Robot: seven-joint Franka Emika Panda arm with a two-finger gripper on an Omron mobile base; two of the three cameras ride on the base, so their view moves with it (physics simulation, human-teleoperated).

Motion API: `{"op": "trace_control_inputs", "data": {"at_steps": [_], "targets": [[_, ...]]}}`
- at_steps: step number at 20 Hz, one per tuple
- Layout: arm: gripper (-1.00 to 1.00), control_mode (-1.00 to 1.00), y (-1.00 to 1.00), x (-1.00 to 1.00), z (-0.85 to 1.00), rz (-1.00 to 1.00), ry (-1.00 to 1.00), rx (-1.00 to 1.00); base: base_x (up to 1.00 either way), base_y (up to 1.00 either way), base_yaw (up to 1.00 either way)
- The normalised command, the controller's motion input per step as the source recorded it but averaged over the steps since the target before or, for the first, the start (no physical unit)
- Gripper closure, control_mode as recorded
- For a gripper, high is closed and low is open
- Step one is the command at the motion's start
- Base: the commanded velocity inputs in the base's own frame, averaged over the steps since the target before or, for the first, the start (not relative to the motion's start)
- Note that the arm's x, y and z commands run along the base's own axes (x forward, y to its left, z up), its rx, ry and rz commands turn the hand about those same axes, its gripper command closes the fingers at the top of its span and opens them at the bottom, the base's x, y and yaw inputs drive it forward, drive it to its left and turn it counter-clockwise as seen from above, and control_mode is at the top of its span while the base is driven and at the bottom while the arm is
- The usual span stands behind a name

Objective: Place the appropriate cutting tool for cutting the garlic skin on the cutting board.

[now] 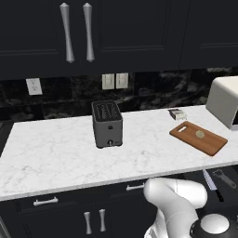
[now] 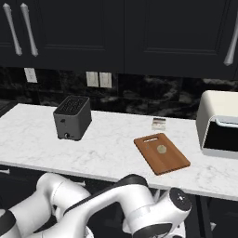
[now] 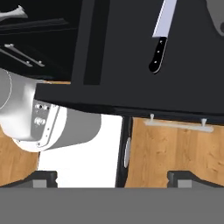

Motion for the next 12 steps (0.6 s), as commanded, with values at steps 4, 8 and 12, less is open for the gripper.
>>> {"op": "trace_control_inputs", "data": {"at_steps": [4, 8, 12], "targets": [[-1.0, -1.0, 0.0, 0.5, 0.63, 0.0, 0.0, 0.0, 0.0, 0.0, 0.0], [-1.0, -1.0, 0.0, 0.39, 0.49, 0.0, 0.0, 0.0, 0.0, 0.0, 0.0], [-1.0, -1.0, 0.0, 0.25, -0.11, 0.0, 0.0, -0.02, 0.0, 0.0, 0.0]]}}
